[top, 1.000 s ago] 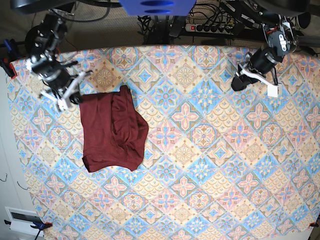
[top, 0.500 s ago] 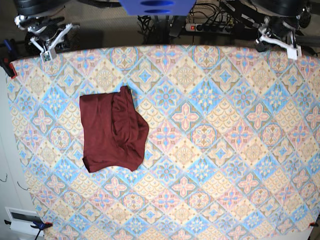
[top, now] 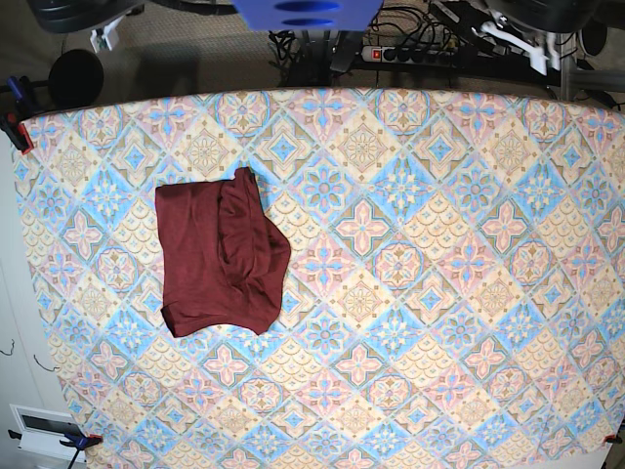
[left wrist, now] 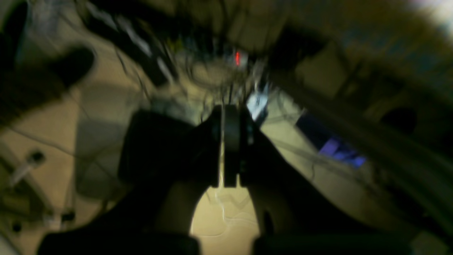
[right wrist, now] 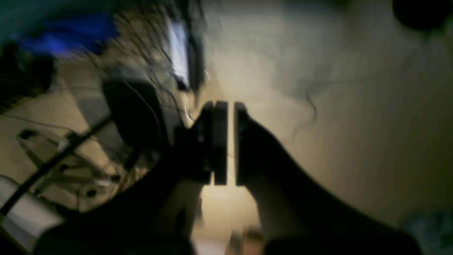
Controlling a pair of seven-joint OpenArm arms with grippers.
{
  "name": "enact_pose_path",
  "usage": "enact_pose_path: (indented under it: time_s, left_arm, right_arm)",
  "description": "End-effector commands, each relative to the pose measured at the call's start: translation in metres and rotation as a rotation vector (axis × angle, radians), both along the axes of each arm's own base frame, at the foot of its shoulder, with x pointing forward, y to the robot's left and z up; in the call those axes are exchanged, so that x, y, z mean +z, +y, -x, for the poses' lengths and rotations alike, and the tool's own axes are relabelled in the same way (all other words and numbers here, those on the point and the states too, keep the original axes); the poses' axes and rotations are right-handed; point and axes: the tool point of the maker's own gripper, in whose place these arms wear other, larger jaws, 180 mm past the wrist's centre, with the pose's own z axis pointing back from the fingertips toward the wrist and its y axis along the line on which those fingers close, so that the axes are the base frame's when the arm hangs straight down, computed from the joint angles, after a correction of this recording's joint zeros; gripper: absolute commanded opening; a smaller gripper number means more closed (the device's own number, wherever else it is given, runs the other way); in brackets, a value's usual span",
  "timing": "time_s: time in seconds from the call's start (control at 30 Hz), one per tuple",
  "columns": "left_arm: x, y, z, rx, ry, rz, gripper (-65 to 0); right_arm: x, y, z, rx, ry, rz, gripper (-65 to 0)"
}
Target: Layout the t-shirt on the table in an organized manner, then fold the t-shirt properly
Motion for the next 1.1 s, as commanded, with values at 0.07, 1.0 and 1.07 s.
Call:
enact_pose_path:
  time_s: [0.07,1.0,1.07]
  left_arm:
    - [-0.041,-0.015,0.022,-0.043,0.056,-0.002,-65.0]
    - [-0.203,-0.124,0.003,-0.378,-0.065,-0.036,-65.0]
    - [-0.203,-0.137,-0.001,-0.396,-0.075,-0.016,-65.0]
  right_arm:
    - [-0.018,0.015,0.02,0.041,0.032,-0.041,-62.1]
    - [-0.166,0.097,-0.032,-0.227,-0.058,-0.178,-62.0]
    - [-0.168,0.089,-0.032,-0.23,-0.059,-0.127,-61.8]
